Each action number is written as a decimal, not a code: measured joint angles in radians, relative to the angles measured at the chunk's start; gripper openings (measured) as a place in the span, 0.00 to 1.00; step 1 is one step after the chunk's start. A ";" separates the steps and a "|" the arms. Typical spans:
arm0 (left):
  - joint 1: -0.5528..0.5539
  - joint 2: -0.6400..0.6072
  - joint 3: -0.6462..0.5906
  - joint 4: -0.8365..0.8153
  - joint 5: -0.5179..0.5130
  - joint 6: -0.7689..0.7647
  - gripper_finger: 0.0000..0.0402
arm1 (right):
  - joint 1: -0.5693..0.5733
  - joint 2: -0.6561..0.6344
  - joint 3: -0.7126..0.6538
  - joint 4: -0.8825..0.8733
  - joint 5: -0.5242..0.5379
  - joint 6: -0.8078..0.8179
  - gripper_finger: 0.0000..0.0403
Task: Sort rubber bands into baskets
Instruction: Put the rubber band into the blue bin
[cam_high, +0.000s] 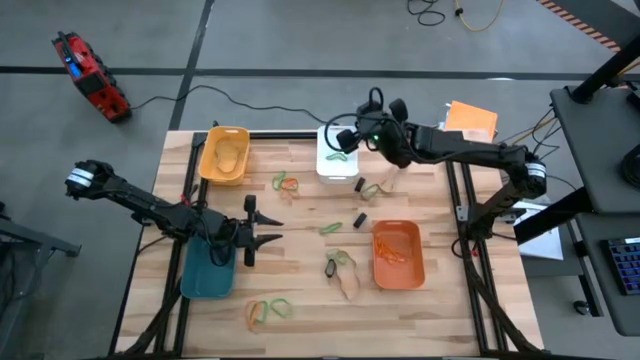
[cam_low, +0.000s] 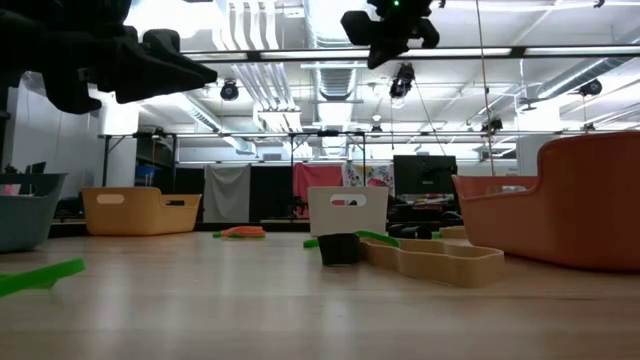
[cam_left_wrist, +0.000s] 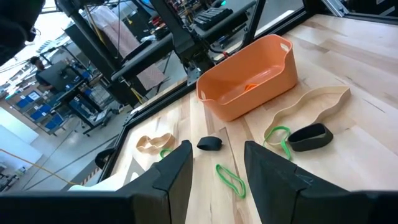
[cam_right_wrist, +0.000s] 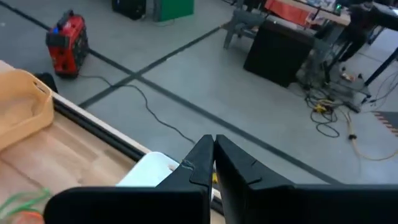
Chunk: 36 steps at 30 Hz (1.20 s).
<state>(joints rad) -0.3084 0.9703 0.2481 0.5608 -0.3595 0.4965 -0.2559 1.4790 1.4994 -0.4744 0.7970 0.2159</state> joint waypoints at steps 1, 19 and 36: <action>0.000 0.000 0.000 0.000 0.000 0.000 0.32 | 0.001 0.000 0.000 0.013 0.018 -0.005 0.02; 0.001 0.000 0.000 0.001 0.000 -0.012 0.32 | 0.019 0.007 -0.029 -0.646 -0.438 0.416 0.02; 0.001 0.000 0.000 0.032 0.000 -0.008 0.32 | 0.086 0.012 -0.427 -0.233 -0.460 0.390 0.02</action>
<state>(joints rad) -0.3073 0.9707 0.2481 0.5926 -0.3599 0.4881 -0.1704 1.4906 1.0725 -0.7073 0.3367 0.6061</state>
